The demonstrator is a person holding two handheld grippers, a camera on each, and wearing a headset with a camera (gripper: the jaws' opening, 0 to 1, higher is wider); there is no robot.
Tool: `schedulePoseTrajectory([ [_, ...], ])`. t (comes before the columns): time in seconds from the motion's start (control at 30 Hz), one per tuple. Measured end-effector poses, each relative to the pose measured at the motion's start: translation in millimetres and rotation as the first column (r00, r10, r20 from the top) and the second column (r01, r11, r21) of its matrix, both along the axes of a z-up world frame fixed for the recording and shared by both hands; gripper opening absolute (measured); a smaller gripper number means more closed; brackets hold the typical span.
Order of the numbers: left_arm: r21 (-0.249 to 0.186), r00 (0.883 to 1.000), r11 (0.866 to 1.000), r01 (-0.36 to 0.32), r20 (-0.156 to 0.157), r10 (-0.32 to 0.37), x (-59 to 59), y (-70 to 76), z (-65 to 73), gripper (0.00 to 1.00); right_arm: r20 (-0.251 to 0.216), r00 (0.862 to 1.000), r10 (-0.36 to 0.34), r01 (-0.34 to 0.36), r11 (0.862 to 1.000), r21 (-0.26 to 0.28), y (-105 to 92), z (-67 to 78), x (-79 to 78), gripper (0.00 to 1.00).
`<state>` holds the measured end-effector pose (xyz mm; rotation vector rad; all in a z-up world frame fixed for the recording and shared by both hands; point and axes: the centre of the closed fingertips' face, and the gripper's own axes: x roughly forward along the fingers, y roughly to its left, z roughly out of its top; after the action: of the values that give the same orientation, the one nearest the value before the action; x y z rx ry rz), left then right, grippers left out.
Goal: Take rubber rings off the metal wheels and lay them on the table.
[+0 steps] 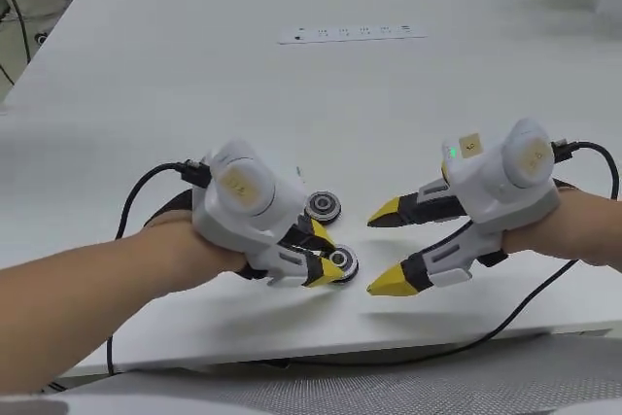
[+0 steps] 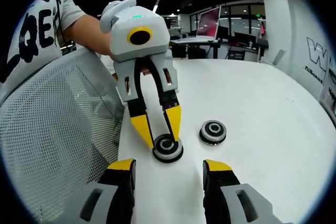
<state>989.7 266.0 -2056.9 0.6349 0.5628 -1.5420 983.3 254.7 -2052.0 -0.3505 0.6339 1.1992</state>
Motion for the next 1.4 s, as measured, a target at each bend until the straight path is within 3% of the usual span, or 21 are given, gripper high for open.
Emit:
schedulePoseTrajectory([
  [0.7,-0.032,0.999,0.999,-0.033,-0.005,0.033,3.0,0.2,0.6,0.10,-0.008,1.000,0.016,-0.016,1.000,-0.013,4.3,-1.6,0.7,0.48],
  [0.77,-0.029,1.000,0.999,-0.023,0.015,0.023,2.7,-0.4,-0.2,0.09,-0.008,1.000,0.020,-0.020,1.000,-0.014,3.3,-1.8,1.2,0.47],
  [1.4,-0.047,0.999,0.998,-0.042,0.021,0.043,4.3,0.4,0.6,0.09,-0.030,0.998,0.056,-0.057,0.997,-0.055,14.9,-12.0,3.8,0.38],
])
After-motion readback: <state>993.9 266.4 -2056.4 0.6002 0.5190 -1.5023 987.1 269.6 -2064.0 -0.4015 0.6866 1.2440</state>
